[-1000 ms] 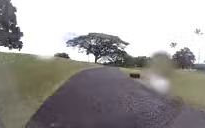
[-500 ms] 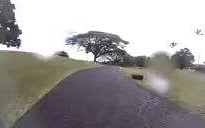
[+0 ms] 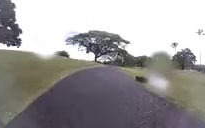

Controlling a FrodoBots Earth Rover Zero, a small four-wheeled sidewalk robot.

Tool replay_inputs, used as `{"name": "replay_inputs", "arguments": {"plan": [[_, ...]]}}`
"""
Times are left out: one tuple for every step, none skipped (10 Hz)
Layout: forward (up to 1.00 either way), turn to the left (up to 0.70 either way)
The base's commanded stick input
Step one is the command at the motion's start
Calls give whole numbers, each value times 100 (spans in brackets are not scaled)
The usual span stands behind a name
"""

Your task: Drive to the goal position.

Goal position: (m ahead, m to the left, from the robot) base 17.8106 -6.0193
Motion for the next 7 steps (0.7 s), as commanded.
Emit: {"name": "replay_inputs", "arguments": {"plan": [[85,0],[85,0],[85,0],[13,0],[0,0],[0,0],[0,0]]}}
